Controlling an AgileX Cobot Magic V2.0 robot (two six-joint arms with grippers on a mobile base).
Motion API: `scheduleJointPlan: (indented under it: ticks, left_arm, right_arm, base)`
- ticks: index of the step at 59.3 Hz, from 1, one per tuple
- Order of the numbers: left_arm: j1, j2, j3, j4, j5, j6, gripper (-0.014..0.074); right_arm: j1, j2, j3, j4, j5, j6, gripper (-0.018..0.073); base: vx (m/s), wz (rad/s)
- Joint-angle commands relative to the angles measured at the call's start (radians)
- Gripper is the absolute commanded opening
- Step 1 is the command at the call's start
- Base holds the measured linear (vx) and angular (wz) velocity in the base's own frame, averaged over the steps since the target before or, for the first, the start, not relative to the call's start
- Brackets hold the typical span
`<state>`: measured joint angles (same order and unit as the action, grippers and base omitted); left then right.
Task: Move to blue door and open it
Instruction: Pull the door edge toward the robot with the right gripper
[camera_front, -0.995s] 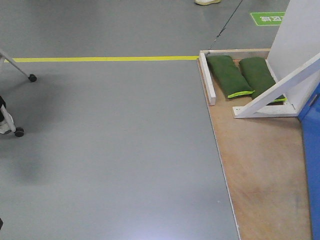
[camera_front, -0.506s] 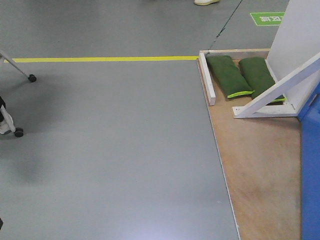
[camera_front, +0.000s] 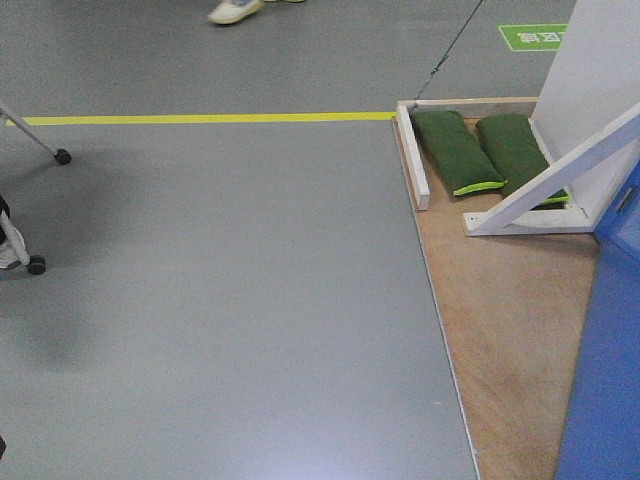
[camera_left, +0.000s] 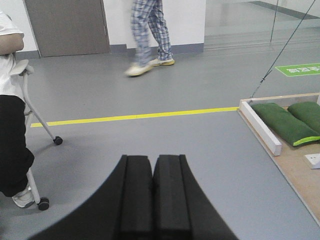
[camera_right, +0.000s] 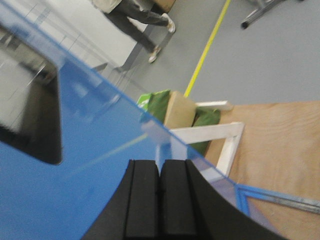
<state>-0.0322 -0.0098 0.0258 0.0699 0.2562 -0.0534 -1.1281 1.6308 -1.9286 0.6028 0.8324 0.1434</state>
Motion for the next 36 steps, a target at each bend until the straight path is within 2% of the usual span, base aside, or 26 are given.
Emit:
scheduleJointPlan:
  ticks: [1,14,28,36]
  left_arm:
    - [-0.001,-0.018,-0.024,-0.002,-0.076,-0.004,0.0071]
    - [-0.001,-0.018,-0.024,-0.002,-0.076,-0.004,0.0071]
    - [-0.001,-0.018,-0.024,-0.002,-0.076,-0.004,0.0071]
    - [-0.001,-0.018,-0.024,-0.002,-0.076,-0.004,0.0071]
  right_arm:
    - [0.068,-0.066,-0.032,0.089,0.013,-0.048,-0.0004]
    - [0.189,-0.066,-0.032,0.099,0.048,-0.048,-0.0004]
    - [0.333,-0.066,-0.032,0.238,0.023,-0.048,-0.0004]
    - [0.429,-0.066,-0.032,0.284,-0.007,-0.048,-0.0004]
  base:
    - [0.00,0.00]
    - [0.00,0.00]
    - [0.00,0.00]
    - [0.00,0.00]
